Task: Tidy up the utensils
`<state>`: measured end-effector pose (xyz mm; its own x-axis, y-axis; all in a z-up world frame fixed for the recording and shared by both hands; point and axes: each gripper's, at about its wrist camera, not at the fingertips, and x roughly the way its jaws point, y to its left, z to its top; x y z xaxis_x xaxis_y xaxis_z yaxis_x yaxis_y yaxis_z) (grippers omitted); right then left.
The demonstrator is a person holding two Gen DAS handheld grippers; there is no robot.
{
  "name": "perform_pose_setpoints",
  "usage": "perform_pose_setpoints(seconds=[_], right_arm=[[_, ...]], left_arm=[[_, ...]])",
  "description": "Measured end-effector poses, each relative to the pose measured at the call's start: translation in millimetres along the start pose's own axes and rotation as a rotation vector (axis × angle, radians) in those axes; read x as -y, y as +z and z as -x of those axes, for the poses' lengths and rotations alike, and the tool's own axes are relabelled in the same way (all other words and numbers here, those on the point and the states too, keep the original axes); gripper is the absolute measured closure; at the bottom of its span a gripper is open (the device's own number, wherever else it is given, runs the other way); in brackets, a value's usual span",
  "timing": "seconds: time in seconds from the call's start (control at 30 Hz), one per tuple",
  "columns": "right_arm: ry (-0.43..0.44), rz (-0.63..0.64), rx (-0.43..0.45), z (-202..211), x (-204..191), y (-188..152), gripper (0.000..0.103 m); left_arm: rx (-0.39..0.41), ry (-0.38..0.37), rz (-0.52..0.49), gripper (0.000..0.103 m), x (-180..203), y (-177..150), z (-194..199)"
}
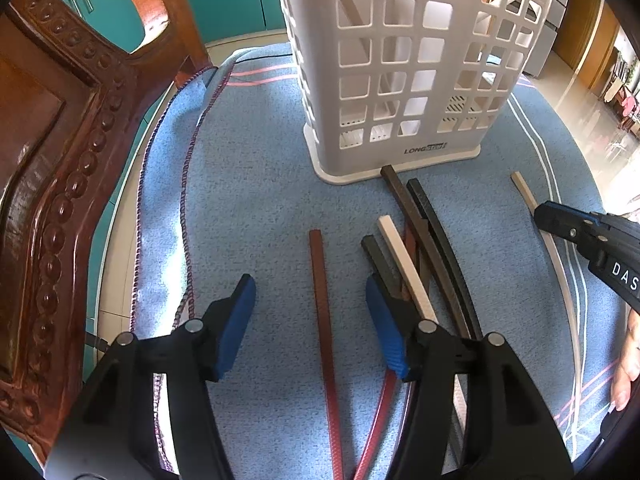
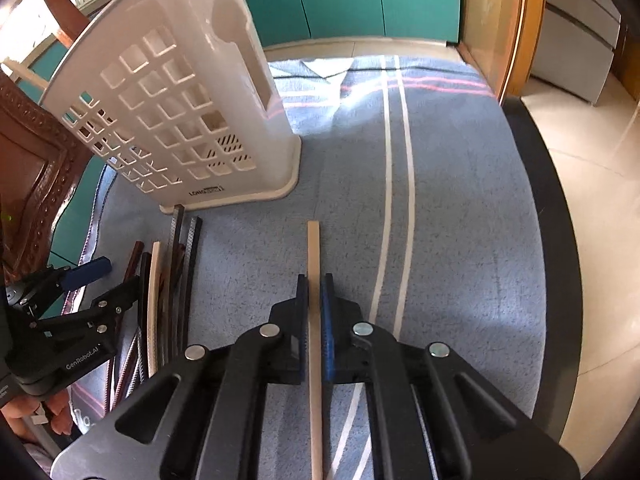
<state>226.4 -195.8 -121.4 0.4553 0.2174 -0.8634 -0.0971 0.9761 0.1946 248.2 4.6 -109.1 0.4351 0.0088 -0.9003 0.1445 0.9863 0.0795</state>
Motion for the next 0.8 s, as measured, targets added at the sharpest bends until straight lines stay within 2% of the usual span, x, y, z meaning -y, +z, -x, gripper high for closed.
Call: perform_pose_setpoints(seconds=[0.1,0.27,0.43,0.67,0.8], right_arm=[[-0.025,0.025,0.018,2.0,-5.4,-0.7,0.092],[-0.044,0.033,0.013,0.3,-6.6,-2.3,0.078],[-0.055,0.036,0.014,-2.8,-4.9,-3.6,0.077],[-0.191,0.126,0.064,-11.1,-19.4,-7.1,0.077],[-0.225,0.146,0.074,-12.1,-27.1,-9.0,0.077]], left_arm=[[0.001,0.011,0.001,0.045,-2.0,0.8,-0.8],[-0.002,0.02,0.014,0.046,-9.9,3.1,-3.0],[-0.002,0.022,0.014,0.046,-12.0,5.0,-5.9],[0.017,0.061,0.003,0.046,-8.0,11.0,-11.1],[0.019,0.056,0.005,0.054,-2.8,12.4,-9.7]])
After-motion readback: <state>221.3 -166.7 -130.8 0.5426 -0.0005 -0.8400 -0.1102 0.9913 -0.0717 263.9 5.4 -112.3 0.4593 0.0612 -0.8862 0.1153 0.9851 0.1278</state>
